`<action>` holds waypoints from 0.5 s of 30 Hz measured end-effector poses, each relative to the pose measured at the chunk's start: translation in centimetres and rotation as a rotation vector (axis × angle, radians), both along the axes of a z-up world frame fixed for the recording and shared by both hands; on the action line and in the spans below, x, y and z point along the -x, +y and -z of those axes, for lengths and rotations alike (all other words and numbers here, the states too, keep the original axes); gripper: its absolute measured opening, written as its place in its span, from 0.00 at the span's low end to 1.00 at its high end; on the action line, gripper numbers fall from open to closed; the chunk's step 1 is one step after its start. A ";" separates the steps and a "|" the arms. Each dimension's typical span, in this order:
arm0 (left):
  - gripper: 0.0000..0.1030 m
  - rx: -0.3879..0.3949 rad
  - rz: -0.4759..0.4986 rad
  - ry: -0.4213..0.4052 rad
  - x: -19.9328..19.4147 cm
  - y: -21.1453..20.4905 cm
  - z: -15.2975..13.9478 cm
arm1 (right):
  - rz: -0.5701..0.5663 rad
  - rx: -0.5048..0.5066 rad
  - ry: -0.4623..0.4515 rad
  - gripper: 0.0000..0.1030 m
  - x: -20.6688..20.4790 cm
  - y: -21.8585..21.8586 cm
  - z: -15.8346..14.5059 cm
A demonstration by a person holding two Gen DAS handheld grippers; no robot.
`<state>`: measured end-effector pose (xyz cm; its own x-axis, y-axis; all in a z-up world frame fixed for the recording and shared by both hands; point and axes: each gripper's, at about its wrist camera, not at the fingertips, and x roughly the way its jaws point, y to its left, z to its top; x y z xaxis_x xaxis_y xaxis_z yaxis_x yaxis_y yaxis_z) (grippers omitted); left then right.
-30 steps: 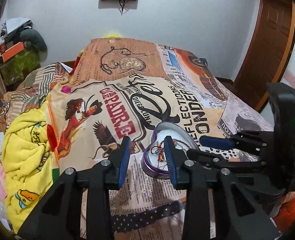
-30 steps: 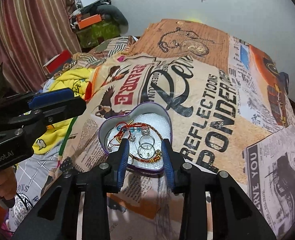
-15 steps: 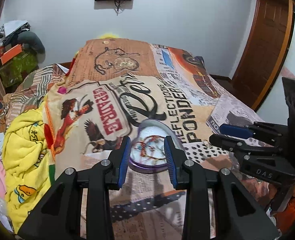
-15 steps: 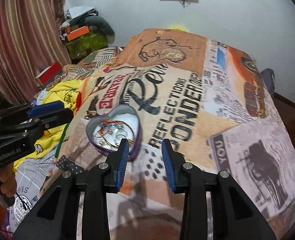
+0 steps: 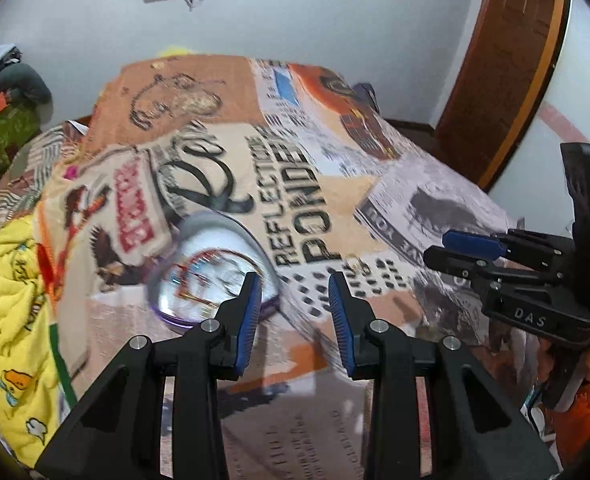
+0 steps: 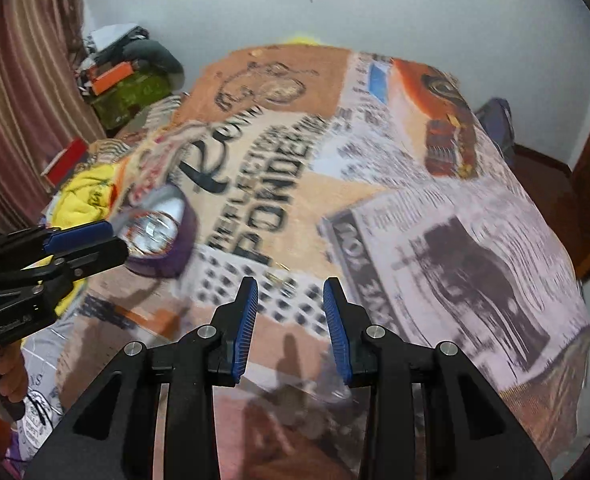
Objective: Organize jewelry
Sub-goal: 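Move both open tools back to the last gold rings on the cover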
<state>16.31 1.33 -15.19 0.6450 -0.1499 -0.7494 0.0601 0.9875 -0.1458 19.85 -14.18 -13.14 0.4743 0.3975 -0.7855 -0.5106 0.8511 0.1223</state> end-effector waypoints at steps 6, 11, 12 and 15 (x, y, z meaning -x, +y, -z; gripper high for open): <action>0.33 0.016 0.055 0.063 -1.4 -2.3 2.6 | 0.025 0.018 0.068 0.30 -1.1 -1.9 2.3; 0.33 0.032 0.096 0.103 -3.0 -3.8 4.3 | 0.026 0.012 0.097 0.30 -1.6 -2.2 3.4; 0.33 0.031 0.107 0.107 -3.5 -4.1 4.7 | 0.025 0.009 0.101 0.30 -1.7 -2.3 3.5; 0.33 0.019 0.120 0.124 -4.9 -4.9 5.6 | 0.025 0.006 0.109 0.30 -2.0 -2.5 4.0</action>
<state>21.16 -3.55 -20.77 0.5241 -0.2353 -0.8185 0.1574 0.9713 -0.1784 21.82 -16.67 -17.10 0.3958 0.3811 -0.8355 -0.4728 0.8645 0.1704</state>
